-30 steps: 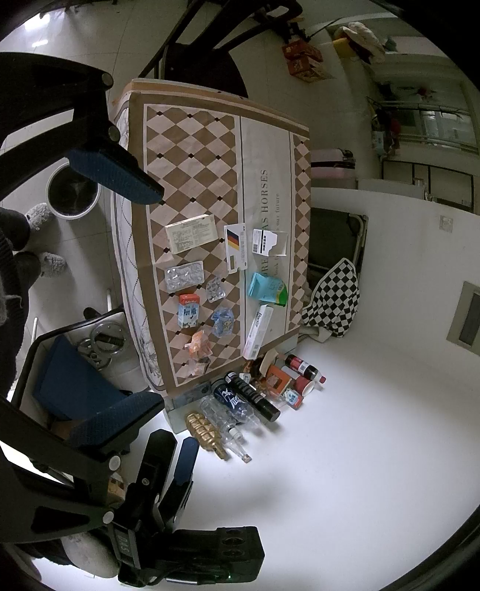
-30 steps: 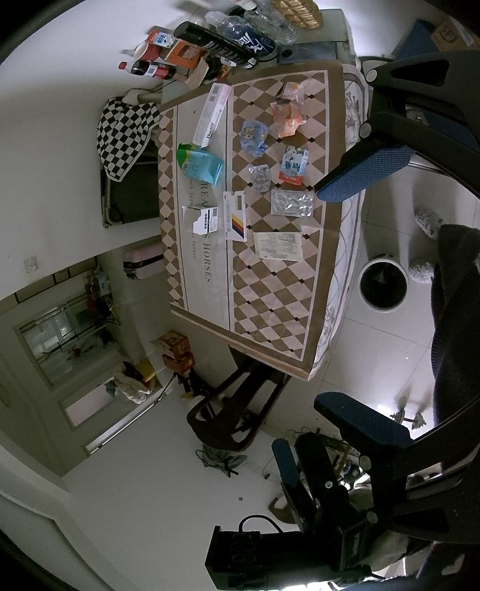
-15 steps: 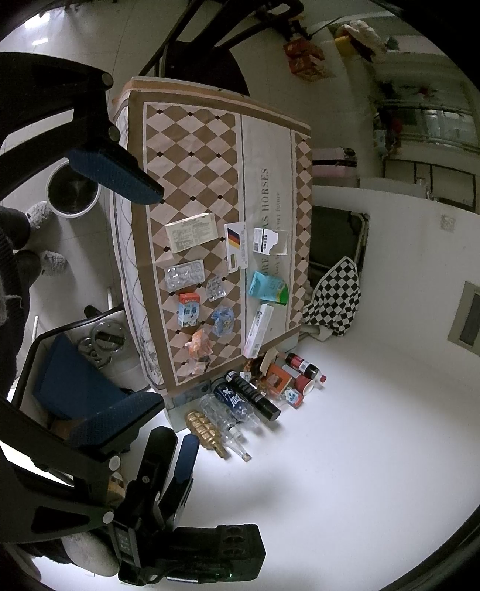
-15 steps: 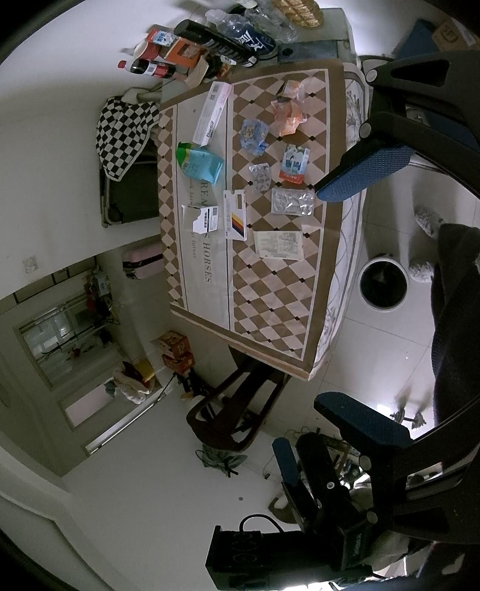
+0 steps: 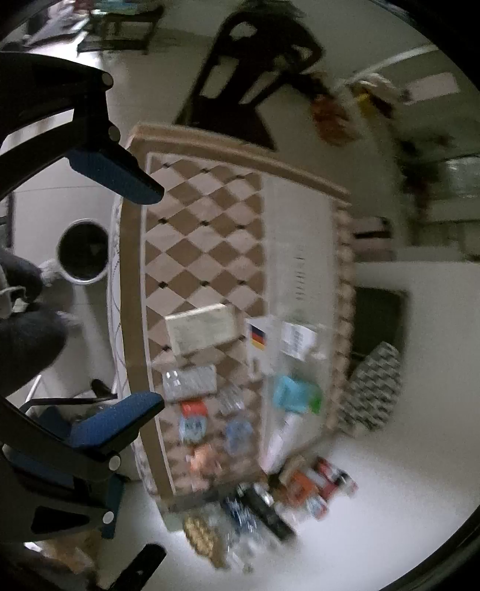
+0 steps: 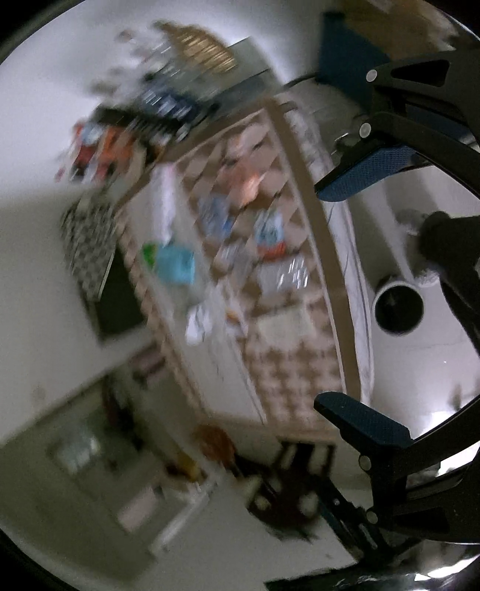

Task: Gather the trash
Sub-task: 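Grasp the white medicine leaflet box with left tool while right grasps the Pure Milk carton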

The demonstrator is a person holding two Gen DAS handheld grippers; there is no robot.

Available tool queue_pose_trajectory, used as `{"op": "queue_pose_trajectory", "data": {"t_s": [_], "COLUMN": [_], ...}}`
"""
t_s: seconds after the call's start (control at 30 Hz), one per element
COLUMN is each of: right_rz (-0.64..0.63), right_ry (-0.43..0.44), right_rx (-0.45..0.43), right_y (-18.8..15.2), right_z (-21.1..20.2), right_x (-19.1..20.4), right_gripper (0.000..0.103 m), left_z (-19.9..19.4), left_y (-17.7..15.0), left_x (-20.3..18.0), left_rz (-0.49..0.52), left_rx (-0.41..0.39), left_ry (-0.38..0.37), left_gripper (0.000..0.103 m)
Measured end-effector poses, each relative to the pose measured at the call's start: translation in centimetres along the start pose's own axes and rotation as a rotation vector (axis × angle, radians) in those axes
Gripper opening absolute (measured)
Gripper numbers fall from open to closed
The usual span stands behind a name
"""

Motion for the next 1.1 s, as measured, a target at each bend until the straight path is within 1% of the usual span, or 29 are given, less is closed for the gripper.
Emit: {"op": "queue_pose_trajectory", "data": {"t_s": [0.07, 0.1, 0.2, 0.3, 0.33, 0.43, 0.53, 0.67, 0.73, 0.77, 0.8, 0.87, 0.9, 0.93, 1.0, 1.03, 1.1], "right_rz": [0.067, 0.092, 0.149, 0.15, 0.146, 0.124, 0.1, 0.081, 0.064, 0.059, 0.055, 0.042, 0.04, 0.034, 0.021, 0.012, -0.006], "right_ry": [-0.055, -0.067, -0.108, -0.158, -0.175, -0.199, -0.218, -0.216, -0.217, -0.212, -0.209, -0.217, -0.211, -0.212, -0.231, -0.239, -0.26], "right_rx": [0.021, 0.032, 0.103, 0.175, 0.211, 0.291, 0.357, 0.406, 0.436, 0.449, 0.459, 0.478, 0.483, 0.489, 0.492, 0.496, 0.491], "right_y": [0.2, 0.5, 1.1, 1.7, 1.9, 2.1, 2.1, 2.0, 1.6, 1.4, 1.2, 0.8, 0.7, 0.6, 0.4, 0.2, 0.1], "right_z": [3.0, 4.3, 10.4, 16.9, 19.9, 25.3, 29.6, 32.5, 33.6, 34.2, 34.6, 35.5, 35.8, 36.1, 36.7, 37.0, 37.2], "right_x": [-2.4, -3.3, -6.0, -8.2, -8.9, -10.0, -10.6, -11.0, -11.0, -11.0, -11.0, -11.1, -11.1, -11.1, -11.2, -11.2, -11.1], "right_gripper": [0.103, 0.103, 0.103, 0.103, 0.103, 0.103, 0.103, 0.103, 0.103, 0.103, 0.103, 0.103, 0.103, 0.103, 0.103, 0.101, 0.094], "left_z": [4.0, 5.9, 11.6, 16.7, 18.3, 22.9, 26.0, 28.1, 28.7, 28.9, 28.9, 28.5, 28.3, 27.7, 26.7, 26.3, 25.2], "left_y": [-0.1, -0.2, -0.3, -0.5, -0.6, -0.7, -1.0, -1.4, -1.8, -2.0, -2.1, -2.1, -1.9, -1.8, -1.6, -1.6, -1.3], "left_x": [0.0, -0.2, -1.2, -2.2, -2.5, -3.3, -3.9, -5.1, -5.5, -5.5, -5.4, -5.3, -5.3, -5.4, -5.3, -5.2, -5.2], "left_rz": [-0.029, -0.039, -0.064, -0.089, -0.095, -0.114, -0.138, -0.167, -0.163, -0.162, -0.164, -0.171, -0.167, -0.158, -0.13, -0.112, -0.087], "left_rx": [0.079, 0.115, 0.225, 0.324, 0.357, 0.448, 0.515, 0.573, 0.589, 0.591, 0.591, 0.563, 0.547, 0.529, 0.514, 0.504, 0.488], "left_ry": [0.018, 0.023, 0.036, 0.059, 0.065, 0.076, 0.081, 0.058, 0.07, 0.082, 0.09, 0.096, 0.097, 0.099, 0.116, 0.126, 0.138], "left_gripper": [0.103, 0.103, 0.103, 0.103, 0.103, 0.103, 0.103, 0.103, 0.103, 0.101, 0.094, 0.087, 0.076, 0.069, 0.069, 0.069, 0.069]}}
Point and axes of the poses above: each gripper's, at about its wrist camera, not at the fingertips, and z roughly the way its jaws point, x to its left, y to its top, the point moved 10 cm from there along z, roughly the way its jaws point
